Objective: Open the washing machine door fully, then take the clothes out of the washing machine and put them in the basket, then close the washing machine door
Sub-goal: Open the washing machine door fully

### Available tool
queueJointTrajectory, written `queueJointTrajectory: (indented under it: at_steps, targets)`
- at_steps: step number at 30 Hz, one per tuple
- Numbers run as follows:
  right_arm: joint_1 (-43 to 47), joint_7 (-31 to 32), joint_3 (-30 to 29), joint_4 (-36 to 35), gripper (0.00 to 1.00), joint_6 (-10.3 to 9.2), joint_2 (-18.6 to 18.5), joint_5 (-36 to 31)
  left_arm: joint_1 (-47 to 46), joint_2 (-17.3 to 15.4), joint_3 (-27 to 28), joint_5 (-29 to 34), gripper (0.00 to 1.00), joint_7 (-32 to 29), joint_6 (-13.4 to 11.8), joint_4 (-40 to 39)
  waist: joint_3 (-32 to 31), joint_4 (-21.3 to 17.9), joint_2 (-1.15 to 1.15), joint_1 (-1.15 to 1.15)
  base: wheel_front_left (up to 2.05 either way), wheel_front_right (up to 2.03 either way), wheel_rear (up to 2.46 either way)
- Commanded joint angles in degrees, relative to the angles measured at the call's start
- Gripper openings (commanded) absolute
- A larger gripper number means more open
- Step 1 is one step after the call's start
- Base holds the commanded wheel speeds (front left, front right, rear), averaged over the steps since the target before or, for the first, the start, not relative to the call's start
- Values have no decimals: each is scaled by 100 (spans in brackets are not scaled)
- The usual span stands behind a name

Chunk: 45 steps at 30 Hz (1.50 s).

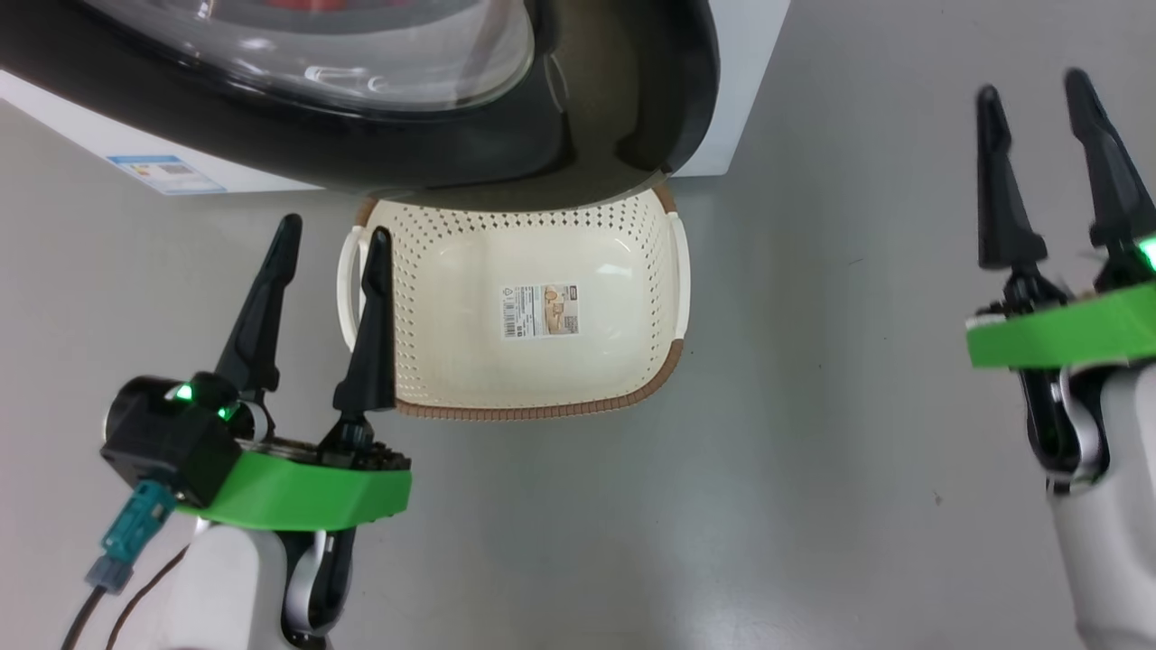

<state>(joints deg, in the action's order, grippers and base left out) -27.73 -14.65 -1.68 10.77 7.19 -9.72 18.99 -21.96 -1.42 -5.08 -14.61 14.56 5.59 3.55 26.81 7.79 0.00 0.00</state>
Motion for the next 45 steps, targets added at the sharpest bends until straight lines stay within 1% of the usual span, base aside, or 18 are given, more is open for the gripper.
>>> queueJointTrajectory:
  at_steps: [1,4,7,10,20,32,33,34,35,36,37,39,41,43,45]
  targets:
    - [189,-34,-9,-283,100,30,100,-137,136,-145,181,33,100,44,31,-137,-23,-6,0,0,0,0,0]
    - [534,-34,-162,-658,100,30,313,-366,152,-145,191,36,100,44,32,-151,-51,-19,0,0,0,0,0]
    - [835,-34,-141,-980,100,30,418,-512,172,-145,197,43,100,44,33,-168,-74,-34,0,0,0,0,0]
    - [1068,-34,-15,-1147,100,30,466,-617,188,-145,208,53,100,44,35,-180,-88,-57,0,0,0,0,0]
    - [1261,-34,117,-1241,100,30,534,-710,163,-145,258,75,100,44,58,-173,-72,-97,0,0,0,0,0]
    - [1225,-35,196,-1233,100,30,451,-745,139,-145,275,71,100,44,46,-166,-37,-53,0,0,0,0,0]
    - [1223,-35,206,-1245,81,30,445,-749,138,-145,274,72,100,44,45,-166,-34,-52,0,0,0,0,0]
    - [1223,-35,206,-1245,81,30,445,-749,138,-145,274,72,100,44,45,-166,-34,-52,0,0,0,0,0]
    - [1220,-35,224,-1256,41,30,434,-751,134,-145,274,73,100,44,45,-169,-28,-50,0,0,0,0,0]
    - [1217,-35,269,-1252,9,30,415,-733,131,-145,273,76,100,44,45,-169,-25,-46,0,0,0,0,0]
    - [1206,-35,319,-1242,0,30,401,-680,127,-145,275,78,100,44,46,-171,-22,-42,0,0,0,0,0]
    - [1144,-35,395,-1207,0,30,396,-474,123,-145,285,81,100,44,48,-174,-12,-40,0,0,0,0,0]
    - [1025,-35,484,-1104,0,30,423,-7,119,-145,297,85,100,44,49,-177,1,-43,0,0,0,0,0]
    - [847,-35,597,-870,0,30,484,881,113,-145,301,88,100,44,48,-181,19,-42,0,0,0,0,0]
    - [576,-35,771,-604,0,30,454,1719,100,-145,295,87,100,44,49,-182,42,-37,0,0,0,0,0]
